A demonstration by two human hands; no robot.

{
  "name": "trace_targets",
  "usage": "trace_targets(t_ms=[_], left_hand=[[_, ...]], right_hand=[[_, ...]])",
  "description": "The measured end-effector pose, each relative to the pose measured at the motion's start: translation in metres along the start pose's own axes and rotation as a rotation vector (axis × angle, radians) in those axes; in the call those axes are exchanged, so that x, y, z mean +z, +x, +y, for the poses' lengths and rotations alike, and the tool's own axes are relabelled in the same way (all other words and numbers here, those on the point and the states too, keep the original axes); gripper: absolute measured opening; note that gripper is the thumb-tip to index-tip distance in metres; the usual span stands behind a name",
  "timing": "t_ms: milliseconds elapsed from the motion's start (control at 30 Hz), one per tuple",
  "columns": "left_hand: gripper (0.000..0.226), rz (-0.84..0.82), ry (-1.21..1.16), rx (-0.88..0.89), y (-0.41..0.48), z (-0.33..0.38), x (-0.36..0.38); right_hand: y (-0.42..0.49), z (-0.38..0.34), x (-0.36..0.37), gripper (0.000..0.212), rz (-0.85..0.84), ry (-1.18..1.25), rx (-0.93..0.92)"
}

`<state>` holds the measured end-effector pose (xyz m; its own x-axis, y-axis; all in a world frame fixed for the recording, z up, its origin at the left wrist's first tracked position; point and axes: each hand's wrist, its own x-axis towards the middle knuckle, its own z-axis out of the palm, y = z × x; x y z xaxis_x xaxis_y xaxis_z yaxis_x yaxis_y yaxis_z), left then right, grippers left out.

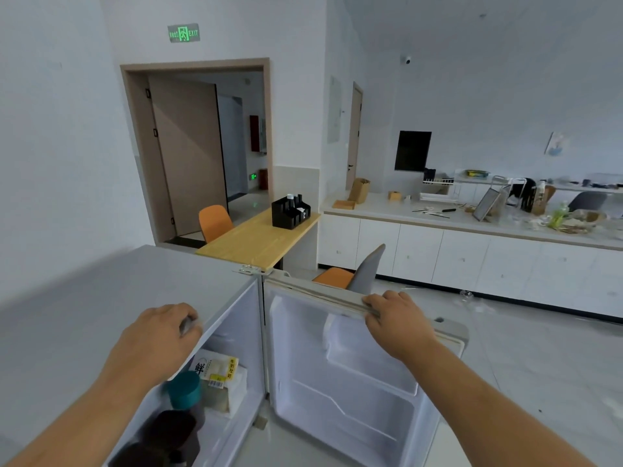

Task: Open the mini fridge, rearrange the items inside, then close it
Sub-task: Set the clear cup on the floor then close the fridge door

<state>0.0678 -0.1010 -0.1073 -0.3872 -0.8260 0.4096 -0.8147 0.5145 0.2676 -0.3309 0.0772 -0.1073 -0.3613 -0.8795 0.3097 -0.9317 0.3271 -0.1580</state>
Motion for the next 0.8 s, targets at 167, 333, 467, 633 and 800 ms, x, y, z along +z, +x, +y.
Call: trace_targets(t_ms=[167,333,467,633,800], left_hand=[[0.012,0.008,-0.018,-0.016,-0.001,0.002,0.001],[0.016,-0.007,-0.043,-0.023,-0.003,0.001,0.0],[0.017,-0.024,-0.078,-0.042,-0.004,0.002,-0.002],[0.019,-0.021,-0.113,-0.047,-0.006,0.002,-0.004],[0.021,-0.038,-0.133,-0.067,-0.008,0.003,-0.007]], right_hand=[[-0.004,-0.003,-0.005,0.036,0.002,0.108,-0.013],[-0.011,-0.009,-0.02,0.035,-0.069,0.139,-0.033],[-0.021,-0.022,-0.03,0.033,-0.076,0.171,-0.093],[-0.037,-0.044,-0.027,0.031,-0.054,0.257,-0.062],[-0.05,-0.062,-0.028,0.028,-0.014,0.304,-0.069]])
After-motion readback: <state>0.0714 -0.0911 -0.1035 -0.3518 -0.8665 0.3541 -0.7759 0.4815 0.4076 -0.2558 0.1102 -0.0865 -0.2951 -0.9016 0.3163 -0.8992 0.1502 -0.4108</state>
